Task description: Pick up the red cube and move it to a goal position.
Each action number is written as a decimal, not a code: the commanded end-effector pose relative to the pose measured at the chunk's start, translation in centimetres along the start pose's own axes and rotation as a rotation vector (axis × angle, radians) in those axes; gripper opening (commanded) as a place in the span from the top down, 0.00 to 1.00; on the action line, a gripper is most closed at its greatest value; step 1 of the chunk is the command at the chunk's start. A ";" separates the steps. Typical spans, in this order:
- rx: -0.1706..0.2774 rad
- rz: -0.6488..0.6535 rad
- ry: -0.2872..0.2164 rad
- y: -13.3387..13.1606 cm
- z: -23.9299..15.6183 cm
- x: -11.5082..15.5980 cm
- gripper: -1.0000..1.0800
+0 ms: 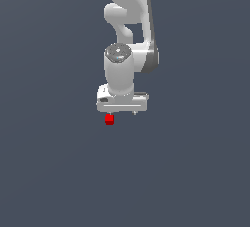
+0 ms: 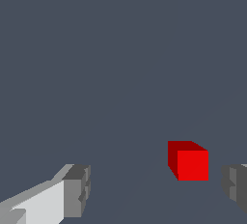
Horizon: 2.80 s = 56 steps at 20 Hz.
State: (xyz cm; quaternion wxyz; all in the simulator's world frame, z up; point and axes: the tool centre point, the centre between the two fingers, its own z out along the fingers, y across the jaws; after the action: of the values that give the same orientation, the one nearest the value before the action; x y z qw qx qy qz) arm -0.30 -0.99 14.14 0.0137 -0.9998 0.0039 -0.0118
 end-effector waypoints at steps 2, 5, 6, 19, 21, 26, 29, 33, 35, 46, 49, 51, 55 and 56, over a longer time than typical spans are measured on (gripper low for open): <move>-0.007 0.000 -0.007 1.7 2.9 -1.1 0.04; -0.013 -0.001 -0.012 3.4 5.6 -2.2 0.04; -0.015 -0.001 -0.014 3.9 6.5 -2.5 0.04; -0.028 -0.002 -0.024 7.3 11.8 -4.2 0.04; -0.028 -0.002 -0.024 7.3 11.8 -4.2 1.00; -0.028 -0.002 -0.024 7.3 11.8 -4.2 1.00; -0.028 -0.002 -0.024 7.3 11.8 -4.2 1.00; -0.028 -0.001 -0.024 7.4 11.6 -4.3 1.00; -0.028 -0.001 -0.024 7.3 11.2 -4.3 1.00; -0.028 -0.001 -0.024 6.8 5.5 -4.9 1.00; -0.028 -0.001 -0.024 6.6 2.8 -5.2 1.00; -0.028 -0.001 -0.024 6.4 0.8 -5.4 1.00; -0.028 -0.001 -0.024 6.0 -3.7 -5.9 1.00; -0.028 -0.001 -0.024 5.9 -4.9 -6.0 1.00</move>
State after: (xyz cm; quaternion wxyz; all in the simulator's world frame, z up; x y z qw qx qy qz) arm -6.19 -7.08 16.95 0.0000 -1.0000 0.0032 0.0006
